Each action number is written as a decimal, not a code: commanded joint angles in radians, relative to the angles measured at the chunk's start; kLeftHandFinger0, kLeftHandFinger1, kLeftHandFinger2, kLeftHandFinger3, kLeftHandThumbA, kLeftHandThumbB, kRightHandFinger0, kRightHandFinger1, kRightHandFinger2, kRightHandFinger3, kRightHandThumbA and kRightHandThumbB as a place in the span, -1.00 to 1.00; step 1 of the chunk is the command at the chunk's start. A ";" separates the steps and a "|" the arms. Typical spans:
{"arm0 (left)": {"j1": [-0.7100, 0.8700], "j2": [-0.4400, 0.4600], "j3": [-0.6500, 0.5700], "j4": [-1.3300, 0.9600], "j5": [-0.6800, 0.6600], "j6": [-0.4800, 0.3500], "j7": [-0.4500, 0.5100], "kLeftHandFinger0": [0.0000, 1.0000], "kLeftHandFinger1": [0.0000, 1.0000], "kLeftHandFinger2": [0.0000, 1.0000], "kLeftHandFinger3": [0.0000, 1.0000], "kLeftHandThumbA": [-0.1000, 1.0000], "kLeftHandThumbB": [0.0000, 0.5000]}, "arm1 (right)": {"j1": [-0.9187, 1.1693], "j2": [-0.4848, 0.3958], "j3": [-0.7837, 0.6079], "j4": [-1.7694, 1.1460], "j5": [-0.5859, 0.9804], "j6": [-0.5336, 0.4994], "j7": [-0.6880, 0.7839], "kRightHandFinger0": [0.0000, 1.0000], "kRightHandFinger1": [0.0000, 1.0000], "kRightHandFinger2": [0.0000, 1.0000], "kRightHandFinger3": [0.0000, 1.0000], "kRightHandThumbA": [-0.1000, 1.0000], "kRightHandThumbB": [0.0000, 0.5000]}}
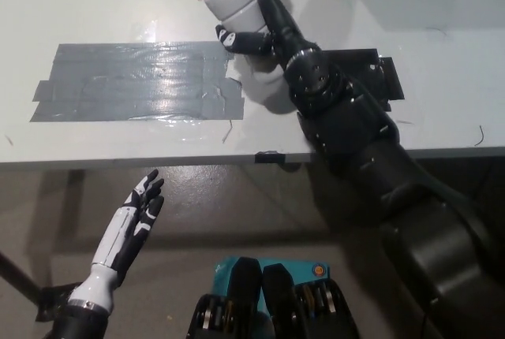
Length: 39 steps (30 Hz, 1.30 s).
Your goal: A white bottle is kept in the middle of the desk infront of the robot and the robot picks it up with its right hand and passes it to a person
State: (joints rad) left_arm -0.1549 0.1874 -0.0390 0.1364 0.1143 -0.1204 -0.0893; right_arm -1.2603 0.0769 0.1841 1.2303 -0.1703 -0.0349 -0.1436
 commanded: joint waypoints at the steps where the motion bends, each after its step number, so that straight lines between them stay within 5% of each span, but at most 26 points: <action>1: -0.028 0.018 0.000 -0.026 0.002 -0.007 -0.011 1.00 1.00 1.00 1.00 0.86 -0.36 | -0.108 0.001 -0.028 0.022 0.015 -0.062 -0.031 -1.00 -0.13 0.74 0.76 -1.00 -0.39; 7: -0.029 0.019 0.000 -0.023 -0.005 -0.008 -0.013 1.00 1.00 1.00 1.00 0.83 -0.44 | -0.123 0.005 -0.051 0.034 0.022 -0.061 -0.032 -0.96 0.09 0.82 0.78 -1.00 -0.36; 20: -0.030 0.024 -0.005 -0.024 0.003 -0.018 -0.013 1.00 1.00 1.00 1.00 0.84 -0.52 | -0.102 -0.007 -0.094 0.039 0.037 -0.082 -0.024 -0.96 0.15 0.90 0.93 -1.00 -0.34; 21: -0.029 0.023 -0.004 -0.025 -0.002 -0.009 -0.014 1.00 1.00 1.00 1.00 0.84 -0.48 | -0.098 -0.007 -0.098 0.039 0.038 -0.092 -0.032 -0.36 0.64 1.00 1.00 -1.00 0.03; 22: -0.029 0.023 -0.004 -0.026 -0.003 -0.006 -0.015 1.00 1.00 1.00 1.00 0.84 -0.48 | -0.096 -0.007 -0.099 0.039 0.037 -0.094 -0.034 -0.36 0.64 1.00 1.00 -1.00 0.03; 23: -0.028 0.023 -0.006 -0.030 0.002 0.001 -0.014 1.00 1.00 1.00 1.00 0.86 -0.46 | -0.091 -0.016 -0.104 0.042 0.052 -0.096 0.020 0.37 1.00 1.00 1.00 -0.33 0.81; 24: -0.027 0.023 -0.007 -0.032 0.004 0.004 -0.014 1.00 1.00 1.00 1.00 0.87 -0.46 | -0.089 -0.019 -0.107 0.043 0.058 -0.097 0.044 0.72 1.00 1.00 1.00 -0.27 0.79; 25: -0.027 0.023 -0.007 -0.032 0.004 0.004 -0.014 1.00 1.00 1.00 1.00 0.87 -0.46 | -0.089 -0.019 -0.107 0.044 0.058 -0.097 0.044 0.72 1.00 1.00 1.00 -0.27 0.79; 26: -0.022 0.025 -0.007 -0.033 0.007 -0.004 -0.012 1.00 1.00 1.00 1.00 0.86 -0.54 | -0.084 -0.034 -0.093 0.044 0.056 -0.096 0.125 1.00 1.00 1.00 1.00 0.29 0.99; 33: -0.023 0.022 -0.002 -0.028 -0.001 -0.007 -0.008 1.00 1.00 1.00 1.00 0.84 -0.52 | -0.052 -0.068 -0.076 -0.024 0.023 -0.112 0.079 1.00 1.00 1.00 1.00 0.71 1.00; 39: -0.016 0.023 -0.003 -0.026 0.006 -0.008 -0.004 1.00 1.00 1.00 1.00 0.89 -0.45 | -0.011 -0.110 -0.095 -0.144 0.032 -0.120 0.060 1.00 1.00 1.00 1.00 0.80 1.00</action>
State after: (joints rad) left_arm -0.1650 0.1949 -0.0440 0.1365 0.1144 -0.1121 -0.0910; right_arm -1.2645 0.0170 0.1016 1.2227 -0.1379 -0.1003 -0.0671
